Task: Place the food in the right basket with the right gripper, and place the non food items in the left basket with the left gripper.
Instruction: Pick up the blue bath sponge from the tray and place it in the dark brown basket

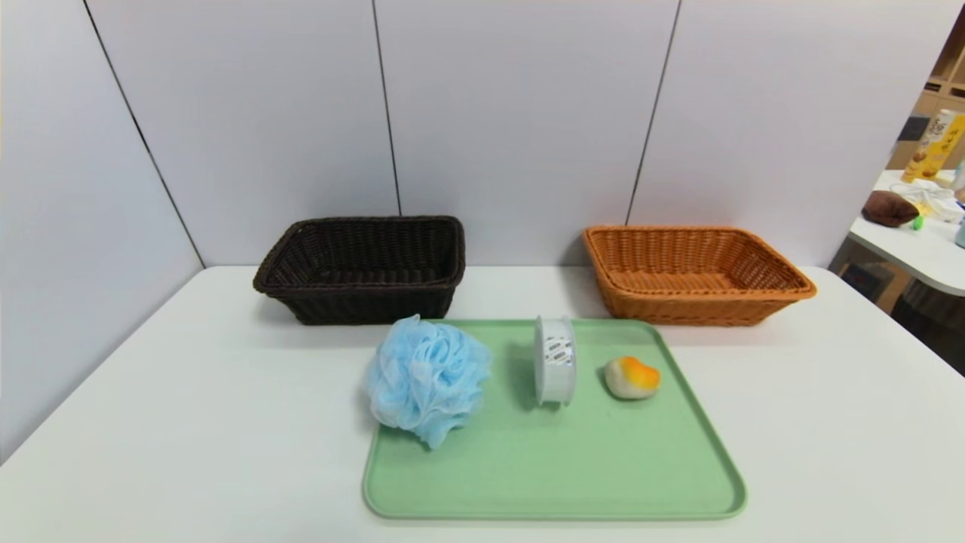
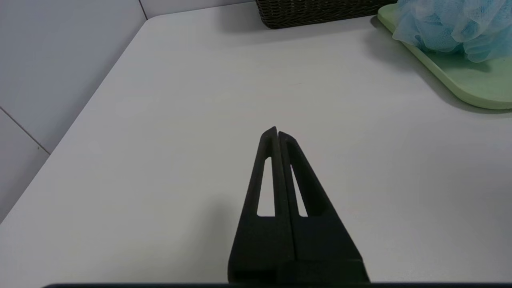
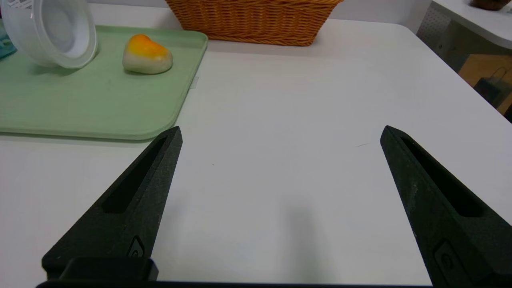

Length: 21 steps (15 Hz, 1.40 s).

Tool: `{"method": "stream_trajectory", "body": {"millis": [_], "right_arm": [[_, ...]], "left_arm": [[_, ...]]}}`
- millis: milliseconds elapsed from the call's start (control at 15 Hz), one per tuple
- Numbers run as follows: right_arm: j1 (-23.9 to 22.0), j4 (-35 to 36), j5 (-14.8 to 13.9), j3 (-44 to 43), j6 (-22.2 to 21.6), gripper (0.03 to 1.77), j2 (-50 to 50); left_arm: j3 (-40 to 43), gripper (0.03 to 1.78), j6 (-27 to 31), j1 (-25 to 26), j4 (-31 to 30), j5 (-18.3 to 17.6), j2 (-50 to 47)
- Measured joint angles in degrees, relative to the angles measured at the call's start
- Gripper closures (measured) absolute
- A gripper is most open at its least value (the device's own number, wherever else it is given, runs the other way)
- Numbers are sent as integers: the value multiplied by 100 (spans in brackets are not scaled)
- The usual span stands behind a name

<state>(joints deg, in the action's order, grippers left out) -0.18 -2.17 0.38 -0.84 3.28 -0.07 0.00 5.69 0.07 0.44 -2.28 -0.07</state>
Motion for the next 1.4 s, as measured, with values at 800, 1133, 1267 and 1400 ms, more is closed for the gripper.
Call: {"method": "stream_trajectory", "body": {"millis": [800,1133,1267,1400], "right_arm": [[-2,-2,-16,2,-100,9,0],[-2,44,-16,11,-171,9,0],[-2,39,15,11,-149,9,0],[-2,28,22,0,-130,9,0]], "left_arm": [[0,177,30,0,0,0,0],[0,177,50,0,-2,-9,0],[0,177,80,0,-6,-20,0],[0,177,144,0,-30,-33,0]]}}
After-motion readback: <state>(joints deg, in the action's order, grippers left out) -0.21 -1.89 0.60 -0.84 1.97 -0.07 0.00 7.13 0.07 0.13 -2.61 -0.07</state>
